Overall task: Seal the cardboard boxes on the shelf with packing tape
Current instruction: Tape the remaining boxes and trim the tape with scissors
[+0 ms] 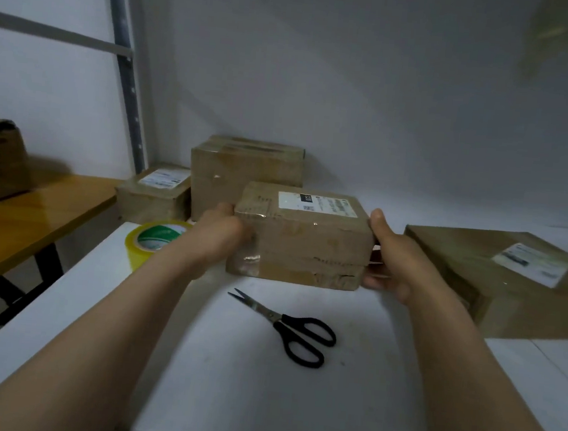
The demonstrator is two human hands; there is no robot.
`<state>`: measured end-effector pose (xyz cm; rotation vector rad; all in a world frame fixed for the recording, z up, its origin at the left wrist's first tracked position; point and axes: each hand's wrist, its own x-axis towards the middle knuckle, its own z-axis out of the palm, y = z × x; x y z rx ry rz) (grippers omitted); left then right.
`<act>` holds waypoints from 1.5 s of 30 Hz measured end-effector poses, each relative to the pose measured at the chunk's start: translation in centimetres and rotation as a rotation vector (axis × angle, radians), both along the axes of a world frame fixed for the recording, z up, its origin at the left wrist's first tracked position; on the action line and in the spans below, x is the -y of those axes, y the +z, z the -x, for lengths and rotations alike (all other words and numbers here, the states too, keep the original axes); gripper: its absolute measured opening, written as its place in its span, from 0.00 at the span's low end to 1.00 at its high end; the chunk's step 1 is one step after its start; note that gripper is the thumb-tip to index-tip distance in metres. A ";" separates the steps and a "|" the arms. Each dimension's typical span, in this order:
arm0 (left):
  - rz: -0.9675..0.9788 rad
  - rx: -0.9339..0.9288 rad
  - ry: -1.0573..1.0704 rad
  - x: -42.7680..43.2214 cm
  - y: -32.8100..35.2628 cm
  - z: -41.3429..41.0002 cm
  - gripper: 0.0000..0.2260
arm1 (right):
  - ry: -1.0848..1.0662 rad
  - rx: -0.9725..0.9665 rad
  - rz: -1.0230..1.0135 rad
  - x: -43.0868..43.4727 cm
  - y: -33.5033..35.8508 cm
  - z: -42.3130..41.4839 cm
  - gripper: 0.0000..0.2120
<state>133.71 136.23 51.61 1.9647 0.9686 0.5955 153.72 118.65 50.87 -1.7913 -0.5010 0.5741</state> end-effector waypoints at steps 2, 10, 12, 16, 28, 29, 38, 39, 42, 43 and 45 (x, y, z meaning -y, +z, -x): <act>0.088 0.124 0.003 0.0 -0.3 -0.9 0.17 | 0.038 -0.001 -0.004 0.3 -0.3 0.0 0.29; -0.040 0.415 0.161 -0.2 -2.3 -1.3 0.34 | 0.169 0.174 -0.165 2.0 0.4 -0.2 0.14; -0.073 0.451 0.194 -0.4 -2.0 -1.0 0.36 | 0.235 0.201 -0.168 2.4 0.8 -0.1 0.15; -0.131 0.429 0.242 -0.3 -1.6 -0.6 0.32 | 0.332 0.265 -0.100 2.7 1.1 0.0 0.36; 0.066 0.628 0.109 0.2 -2.3 0.1 0.27 | 0.273 0.443 -0.093 2.4 0.3 -0.5 0.36; 0.087 0.654 0.078 0.1 -2.3 0.2 0.26 | 0.281 0.421 -0.105 2.4 0.4 -0.4 0.33; 0.270 0.813 -0.177 -1.0 -2.2 1.2 0.25 | 0.342 0.132 -0.243 2.9 0.8 0.4 0.31; 0.260 0.822 -0.129 -1.0 -2.3 1.1 0.16 | 0.362 0.090 -0.276 2.9 0.6 0.4 0.29; 0.231 0.823 -0.066 -1.5 -2.8 0.7 0.27 | 0.374 0.077 -0.333 2.5 0.1 -0.2 0.24; 0.219 0.820 -0.089 -1.7 -2.9 0.7 0.37 | 0.374 0.096 -0.325 2.4 -0.1 -0.4 0.25; 0.210 0.827 -0.155 -1.3 -2.6 0.9 0.43 | 0.374 0.116 -0.296 2.2 -0.3 -0.6 0.35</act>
